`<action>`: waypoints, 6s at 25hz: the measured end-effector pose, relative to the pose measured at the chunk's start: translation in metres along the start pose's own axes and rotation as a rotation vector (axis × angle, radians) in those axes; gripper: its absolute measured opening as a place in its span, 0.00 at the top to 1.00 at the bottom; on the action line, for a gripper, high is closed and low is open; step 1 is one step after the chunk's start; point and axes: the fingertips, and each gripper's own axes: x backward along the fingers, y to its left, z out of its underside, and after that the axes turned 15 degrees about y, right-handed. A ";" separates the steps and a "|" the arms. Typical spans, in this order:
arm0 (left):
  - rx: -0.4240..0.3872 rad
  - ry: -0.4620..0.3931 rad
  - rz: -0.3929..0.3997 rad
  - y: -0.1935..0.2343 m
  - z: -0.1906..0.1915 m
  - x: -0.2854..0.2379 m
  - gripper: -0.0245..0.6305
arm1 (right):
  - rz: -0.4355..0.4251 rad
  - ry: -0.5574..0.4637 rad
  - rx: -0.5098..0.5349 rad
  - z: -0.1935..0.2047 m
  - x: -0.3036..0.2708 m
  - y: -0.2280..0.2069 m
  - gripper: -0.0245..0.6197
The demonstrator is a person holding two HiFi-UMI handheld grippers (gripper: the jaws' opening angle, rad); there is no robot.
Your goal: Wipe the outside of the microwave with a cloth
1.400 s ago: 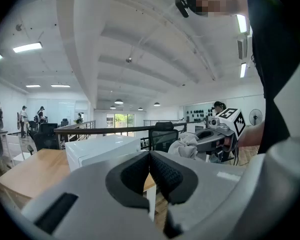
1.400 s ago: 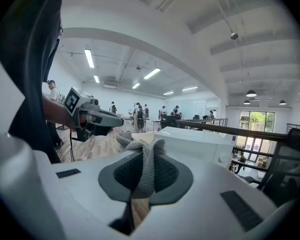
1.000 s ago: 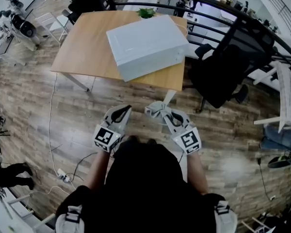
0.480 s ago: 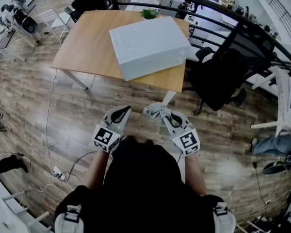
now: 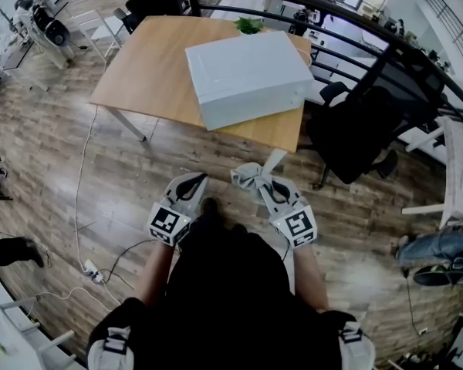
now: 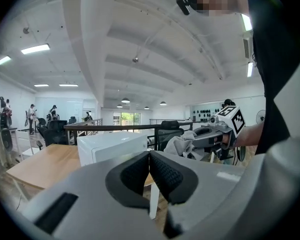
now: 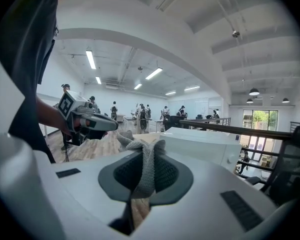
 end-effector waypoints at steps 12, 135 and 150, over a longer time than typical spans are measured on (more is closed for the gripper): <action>0.023 0.008 0.042 0.061 -0.016 -0.033 0.96 | 0.027 0.031 -0.018 -0.028 -0.048 -0.027 0.92; 0.054 0.038 0.086 0.251 -0.094 -0.222 0.96 | 0.197 0.248 0.042 -0.075 -0.248 -0.280 0.92; 0.087 0.043 0.069 0.239 -0.104 -0.250 0.96 | 0.249 0.286 0.025 -0.050 -0.221 -0.345 0.92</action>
